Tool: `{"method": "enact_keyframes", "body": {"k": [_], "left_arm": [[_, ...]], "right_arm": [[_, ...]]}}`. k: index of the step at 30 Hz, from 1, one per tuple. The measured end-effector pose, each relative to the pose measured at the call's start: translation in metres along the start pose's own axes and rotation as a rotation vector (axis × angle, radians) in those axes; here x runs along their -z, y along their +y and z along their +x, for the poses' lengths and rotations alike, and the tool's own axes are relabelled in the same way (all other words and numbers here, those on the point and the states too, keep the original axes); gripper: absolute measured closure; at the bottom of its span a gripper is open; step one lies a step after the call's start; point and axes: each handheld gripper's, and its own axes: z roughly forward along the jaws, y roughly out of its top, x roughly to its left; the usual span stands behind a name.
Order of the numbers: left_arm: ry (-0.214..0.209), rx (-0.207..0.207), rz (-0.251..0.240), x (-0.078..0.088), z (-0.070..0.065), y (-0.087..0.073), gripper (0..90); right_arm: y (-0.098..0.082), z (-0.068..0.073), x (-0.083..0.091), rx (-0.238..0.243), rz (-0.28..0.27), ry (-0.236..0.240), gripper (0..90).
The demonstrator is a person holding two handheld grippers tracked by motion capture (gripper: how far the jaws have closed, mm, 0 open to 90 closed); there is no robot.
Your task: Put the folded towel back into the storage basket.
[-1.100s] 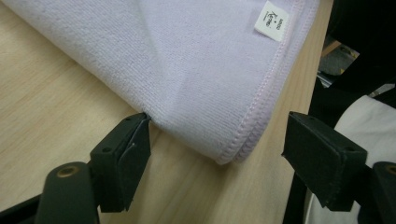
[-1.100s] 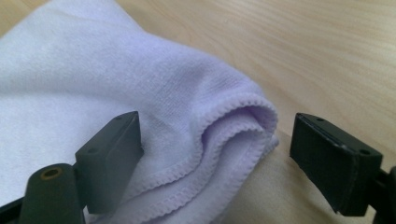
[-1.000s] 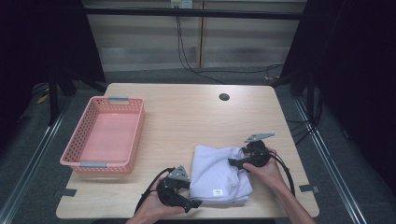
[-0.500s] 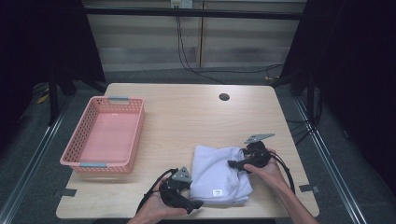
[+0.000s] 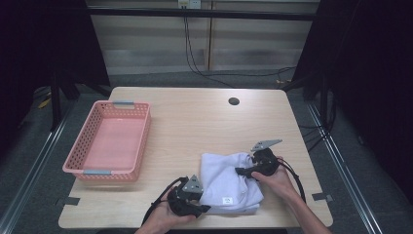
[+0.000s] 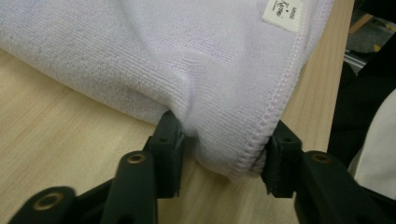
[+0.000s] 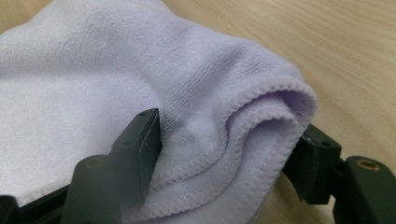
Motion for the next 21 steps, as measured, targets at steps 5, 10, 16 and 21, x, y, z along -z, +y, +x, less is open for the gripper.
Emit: {"method": "enact_keyframes", "body": {"k": [5, 10, 16, 21], "left_arm": [[-0.037, 0.034, -0.006, 0.0, 0.006, 0.0, 62.4], [-0.067, 0.072, -0.021, 0.0, 0.01, 0.001, 65.0], [-0.089, 0.086, -0.07, 0.007, 0.013, 0.006, 68.1], [-0.081, 0.102, -0.136, 0.016, 0.014, 0.013, 68.4]], "right_arm": [[0.001, 0.001, -0.003, -0.007, -0.013, 0.043, 54.3], [0.002, 0.004, -0.002, -0.011, -0.014, 0.051, 64.9], [0.005, 0.003, 0.001, -0.052, -0.02, 0.042, 68.3], [0.008, 0.0, 0.006, -0.082, -0.037, 0.043, 68.5]]}}
